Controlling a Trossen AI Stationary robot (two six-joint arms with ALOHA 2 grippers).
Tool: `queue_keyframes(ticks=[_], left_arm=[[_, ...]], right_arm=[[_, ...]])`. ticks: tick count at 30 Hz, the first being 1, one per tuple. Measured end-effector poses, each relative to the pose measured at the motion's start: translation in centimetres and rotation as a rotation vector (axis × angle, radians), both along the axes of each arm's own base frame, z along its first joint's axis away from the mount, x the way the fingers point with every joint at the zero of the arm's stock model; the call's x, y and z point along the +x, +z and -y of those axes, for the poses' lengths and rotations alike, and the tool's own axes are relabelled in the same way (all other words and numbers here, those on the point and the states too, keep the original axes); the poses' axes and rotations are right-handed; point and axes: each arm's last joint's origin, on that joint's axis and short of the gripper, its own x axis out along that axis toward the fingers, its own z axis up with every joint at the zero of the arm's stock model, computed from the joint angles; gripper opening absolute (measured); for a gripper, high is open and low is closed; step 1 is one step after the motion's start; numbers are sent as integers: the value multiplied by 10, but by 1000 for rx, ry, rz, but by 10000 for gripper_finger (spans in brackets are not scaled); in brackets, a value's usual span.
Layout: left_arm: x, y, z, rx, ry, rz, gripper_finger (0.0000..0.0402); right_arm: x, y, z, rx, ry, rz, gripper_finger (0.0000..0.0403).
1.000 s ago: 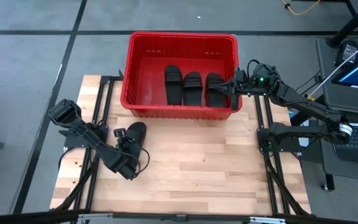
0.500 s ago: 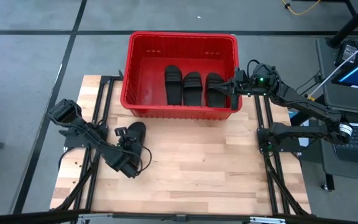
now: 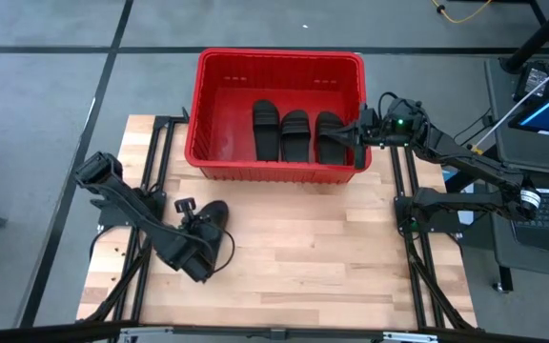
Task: Pick and place slides into bin
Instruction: Put the right black slide into the red bin
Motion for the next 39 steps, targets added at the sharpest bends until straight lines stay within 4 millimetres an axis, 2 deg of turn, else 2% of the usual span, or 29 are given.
queue_keyframes(ticks=[5, 11, 17, 22, 27, 36, 39], left_arm=[[7, 20, 3, 22, -15, 72, 6], [23, 42, -3, 221, -51, 309, 6], [41, 74, -11, 356, -101, 403, 6], [53, 100, -22, 460, -125, 406, 6], [64, 117, -41, 525, -76, 412, 6], [86, 137, -78, 589, -33, 321, 6], [91, 145, -89, 658, -24, 282, 6]], right_arm=[[-1, -3, 0, -11, 7, -32, 6], [-1, -4, -1, -77, 26, -57, 6], [-4, -4, -3, -75, 28, -66, 6], [-8, -8, -5, -45, 31, -110, 6], [-8, -10, -5, -32, 32, -130, 6], [-8, -8, -5, -41, 31, -114, 6], [-7, -7, -5, -48, 29, -98, 6]])
